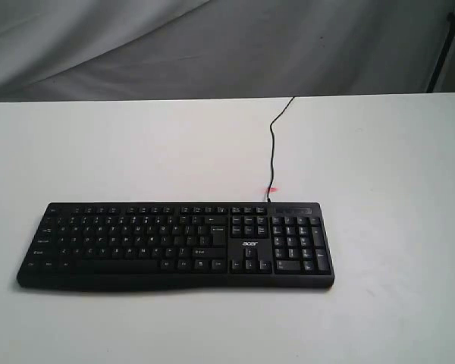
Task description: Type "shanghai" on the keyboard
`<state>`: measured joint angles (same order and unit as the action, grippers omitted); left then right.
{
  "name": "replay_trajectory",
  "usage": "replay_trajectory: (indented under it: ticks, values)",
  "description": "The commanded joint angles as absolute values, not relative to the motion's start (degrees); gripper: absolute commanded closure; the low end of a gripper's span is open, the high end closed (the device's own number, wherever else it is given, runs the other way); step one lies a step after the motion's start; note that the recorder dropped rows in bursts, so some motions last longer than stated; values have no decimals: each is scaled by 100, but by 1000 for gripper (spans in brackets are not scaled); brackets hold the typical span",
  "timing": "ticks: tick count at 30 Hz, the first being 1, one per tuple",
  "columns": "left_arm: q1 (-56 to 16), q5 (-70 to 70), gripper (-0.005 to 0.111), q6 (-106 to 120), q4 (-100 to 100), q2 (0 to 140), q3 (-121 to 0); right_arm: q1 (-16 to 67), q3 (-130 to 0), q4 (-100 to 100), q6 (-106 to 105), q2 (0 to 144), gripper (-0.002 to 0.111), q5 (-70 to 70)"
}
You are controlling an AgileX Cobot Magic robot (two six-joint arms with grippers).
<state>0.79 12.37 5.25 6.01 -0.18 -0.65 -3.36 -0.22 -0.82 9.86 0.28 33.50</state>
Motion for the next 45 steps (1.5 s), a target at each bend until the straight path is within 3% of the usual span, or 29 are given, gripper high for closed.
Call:
replay_trajectory:
  ticks: [1,13,19,28,37,45]
  values:
    - [56,1223,106,518,624,0,-61,-340,0,-55,2115,0,108,3588]
    - [56,1223,106,518,624,0,-61,-340,-1274,271,2404,61,108,1651]
    - [56,1223,106,518,624,0,-61,-340,-2310,580,2439,1047,108,1386]
    - [56,1223,106,518,624,0,-61,-340,-4290,1604,2424,2887,108,-209]
    - [56,1223,106,518,624,0,-61,-340,-5790,1553,1236,4579,108,-1304]
    - [56,1223,106,518,624,0,-61,-144,-7168,-511,-2065,6018,108,-2520]
